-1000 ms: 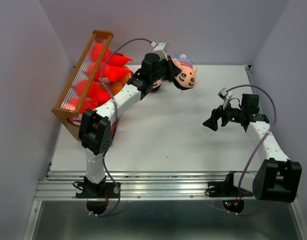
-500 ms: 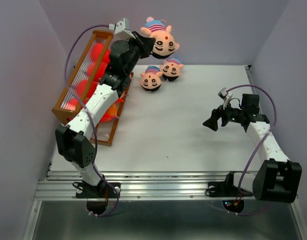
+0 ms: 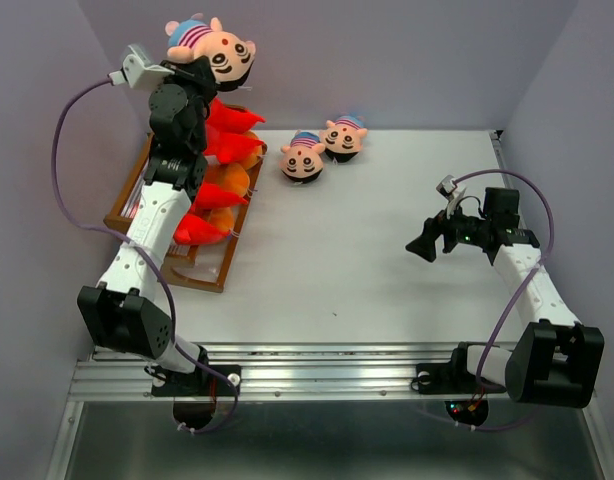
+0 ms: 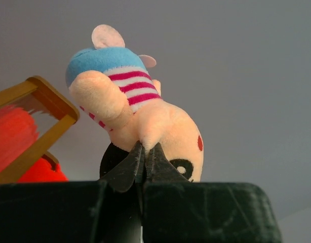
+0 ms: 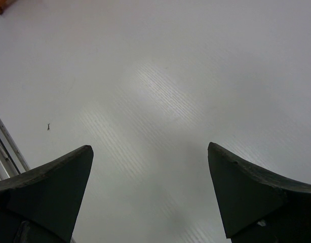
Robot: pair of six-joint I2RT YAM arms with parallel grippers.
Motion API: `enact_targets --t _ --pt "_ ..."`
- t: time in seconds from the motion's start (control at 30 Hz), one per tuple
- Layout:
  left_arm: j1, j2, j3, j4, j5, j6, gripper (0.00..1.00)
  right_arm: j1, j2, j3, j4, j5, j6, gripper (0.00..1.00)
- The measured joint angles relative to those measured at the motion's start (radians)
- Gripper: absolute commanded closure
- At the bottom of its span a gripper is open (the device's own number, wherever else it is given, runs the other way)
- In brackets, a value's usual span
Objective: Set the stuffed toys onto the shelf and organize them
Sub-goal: Place the stuffed toy onto shelf
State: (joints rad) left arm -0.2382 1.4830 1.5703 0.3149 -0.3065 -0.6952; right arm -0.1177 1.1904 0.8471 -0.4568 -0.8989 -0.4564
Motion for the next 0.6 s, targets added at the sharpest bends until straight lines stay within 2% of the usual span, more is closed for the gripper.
enact_targets --t 0.33,0.6 --pt "0.066 0.043 -0.029 0.001 -0.096 -0.201 1.00 0.000 0.000 0.000 0.000 0.000 0.000 0.00" --pt "0.077 0.180 0.083 -0.094 -0.169 -0.356 1.00 0.000 -0.005 0.000 0.000 0.000 0.000 0.00"
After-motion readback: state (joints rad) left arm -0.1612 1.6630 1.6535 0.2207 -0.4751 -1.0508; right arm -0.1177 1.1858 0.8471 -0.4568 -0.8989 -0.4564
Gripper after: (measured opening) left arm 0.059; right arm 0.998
